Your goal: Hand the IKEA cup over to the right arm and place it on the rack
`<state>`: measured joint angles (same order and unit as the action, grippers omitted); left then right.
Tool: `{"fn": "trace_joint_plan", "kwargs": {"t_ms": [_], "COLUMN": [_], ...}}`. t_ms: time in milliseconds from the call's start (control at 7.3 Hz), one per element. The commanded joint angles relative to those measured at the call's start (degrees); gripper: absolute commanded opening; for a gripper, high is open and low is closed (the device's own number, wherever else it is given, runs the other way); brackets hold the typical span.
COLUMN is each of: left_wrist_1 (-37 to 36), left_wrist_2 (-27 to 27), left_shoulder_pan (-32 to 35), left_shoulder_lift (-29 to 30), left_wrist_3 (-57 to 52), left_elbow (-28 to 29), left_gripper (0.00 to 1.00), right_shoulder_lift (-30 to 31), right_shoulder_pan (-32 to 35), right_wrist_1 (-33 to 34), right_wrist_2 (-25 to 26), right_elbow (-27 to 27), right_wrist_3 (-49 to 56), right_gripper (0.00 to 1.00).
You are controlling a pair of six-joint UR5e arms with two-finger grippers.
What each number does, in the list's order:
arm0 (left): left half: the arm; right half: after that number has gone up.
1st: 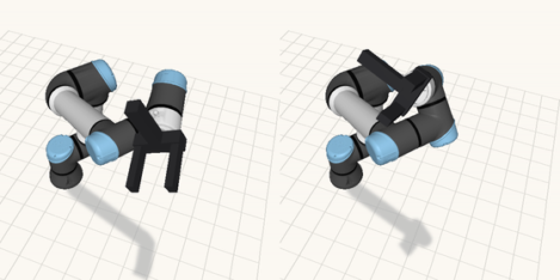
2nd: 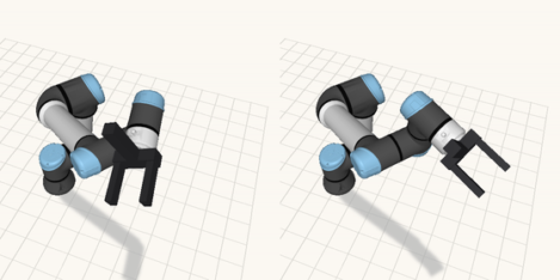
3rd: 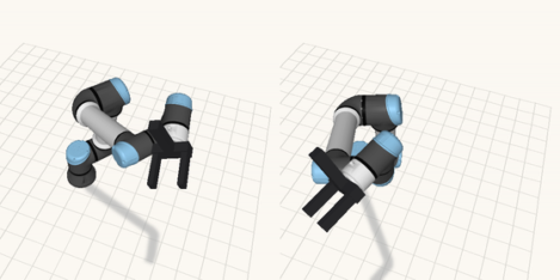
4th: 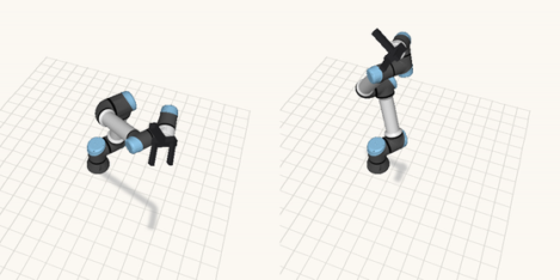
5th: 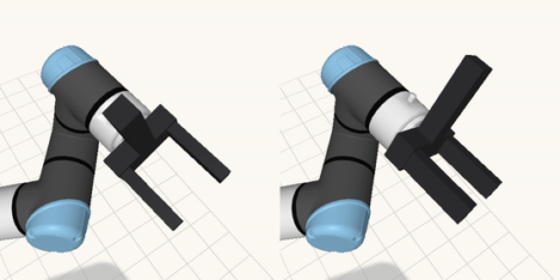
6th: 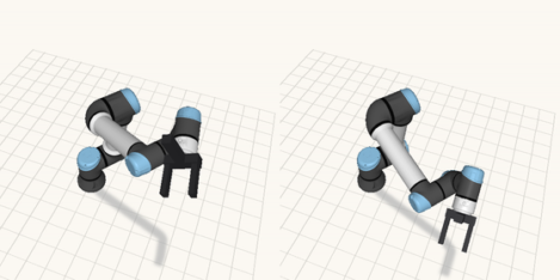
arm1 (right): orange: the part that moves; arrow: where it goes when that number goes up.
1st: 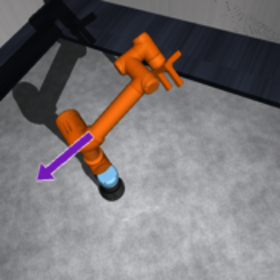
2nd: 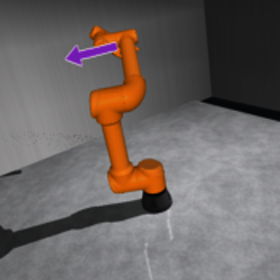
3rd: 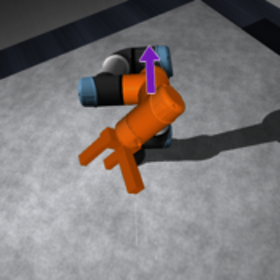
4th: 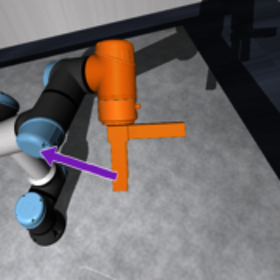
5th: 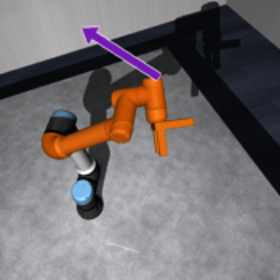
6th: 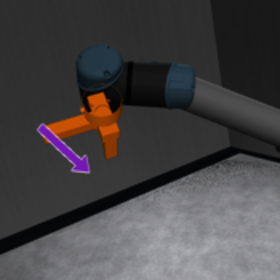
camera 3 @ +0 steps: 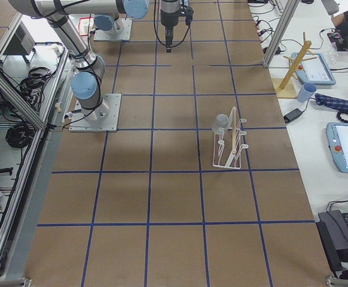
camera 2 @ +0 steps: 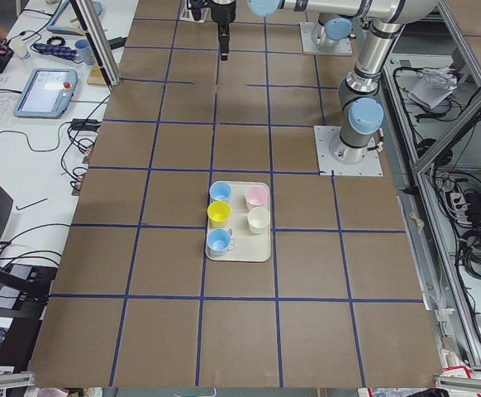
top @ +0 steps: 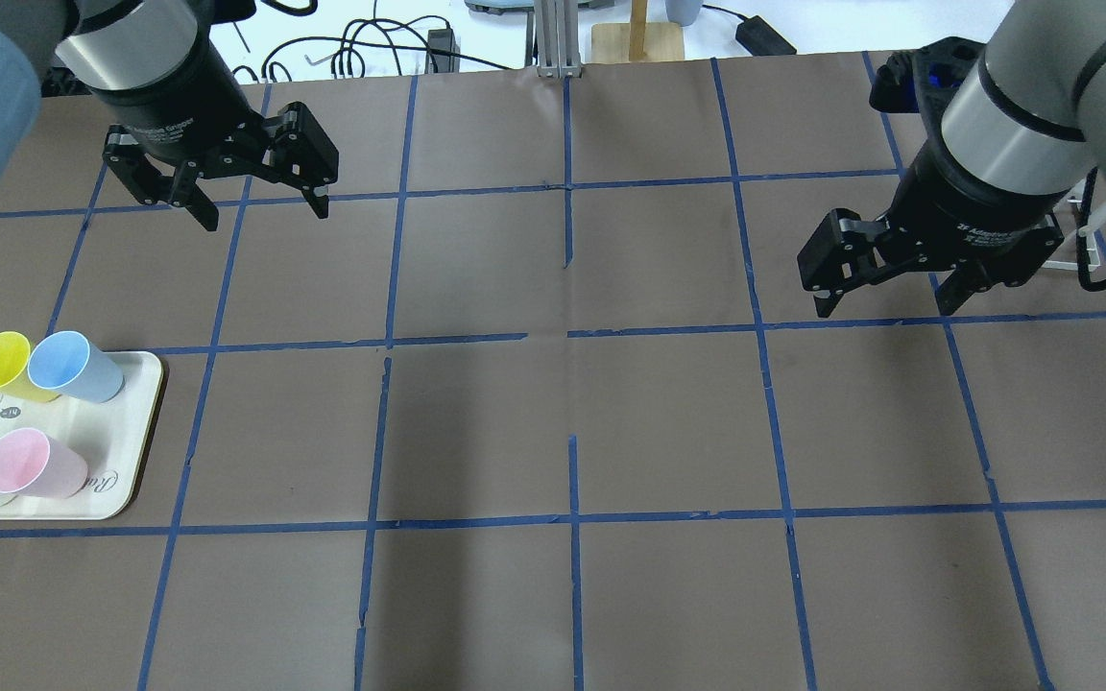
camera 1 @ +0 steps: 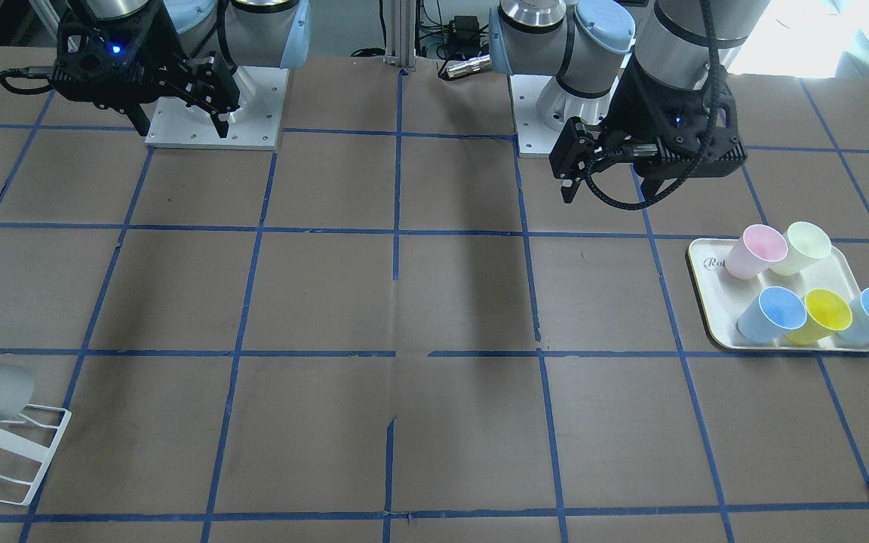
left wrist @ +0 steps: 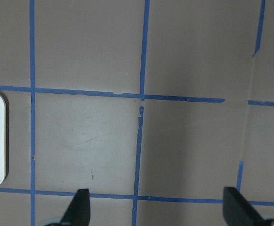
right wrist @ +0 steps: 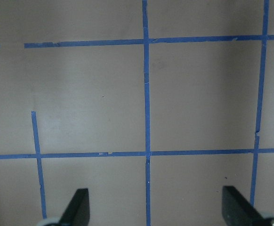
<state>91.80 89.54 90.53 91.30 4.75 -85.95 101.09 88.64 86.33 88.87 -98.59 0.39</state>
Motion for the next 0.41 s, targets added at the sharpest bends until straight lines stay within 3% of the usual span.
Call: {"fn": "trace_joint_plan", "kwargs": {"t_ms": [0,274], "left_wrist_1": [0.0,0.0], "left_wrist_2": [0.0,-0.1], "left_shoulder_pan": [0.0,0.0], "left_shoulder_lift": [0.2,0.3], "left_wrist_3": [0.0,0.0], "left_elbow": [0.2,0.2], "left_gripper": [1.00,1.00], "right_shoulder_lift": [-0.1,-0.5], "right_shoulder_pan": [-0.2,-0.3], "right_wrist_1": [0.1,0.2], "right_wrist_2": [-0.3,-0.5], "right_elbow": [0.3,0.3], "right_wrist_3": [0.0,0.0], "right_gripper": [1.00,1.00]}}
